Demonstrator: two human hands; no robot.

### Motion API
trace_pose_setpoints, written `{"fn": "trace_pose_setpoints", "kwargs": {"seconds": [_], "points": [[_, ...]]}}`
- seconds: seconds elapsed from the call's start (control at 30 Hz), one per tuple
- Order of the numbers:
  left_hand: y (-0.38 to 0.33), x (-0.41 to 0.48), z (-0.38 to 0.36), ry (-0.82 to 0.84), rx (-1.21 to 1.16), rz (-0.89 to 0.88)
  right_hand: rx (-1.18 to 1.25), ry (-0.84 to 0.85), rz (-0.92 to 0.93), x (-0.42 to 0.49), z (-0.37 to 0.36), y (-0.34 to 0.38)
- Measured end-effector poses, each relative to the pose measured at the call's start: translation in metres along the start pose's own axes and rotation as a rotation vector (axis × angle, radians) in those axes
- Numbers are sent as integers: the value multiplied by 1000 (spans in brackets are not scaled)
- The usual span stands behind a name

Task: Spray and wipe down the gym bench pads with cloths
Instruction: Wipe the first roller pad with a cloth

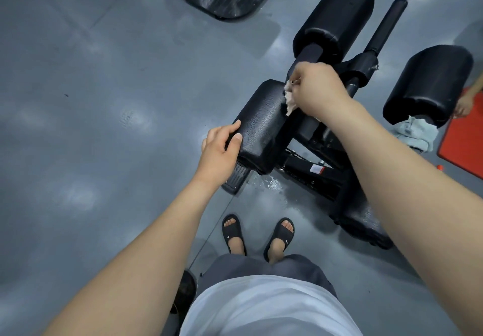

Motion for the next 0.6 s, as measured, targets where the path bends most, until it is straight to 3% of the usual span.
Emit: {"fn": "trace_pose_setpoints", "kwargs": {"seconds": [0.27,0.6], "points": [[3,1,1,31,-11,28,-83,196,75,-35,-49,37],[1,4,6,82,-73,17,135,108,199,-81,-89,52]]}}
Point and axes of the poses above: each hand's wrist, its own x-axis towards the middle knuckle, its own z-axis out of the back of the hand, y = z × x, the point moved 10 cm from there along x, towards the middle knuckle, and after that the axes turned 15 degrees about y, right-handed, at the moved point
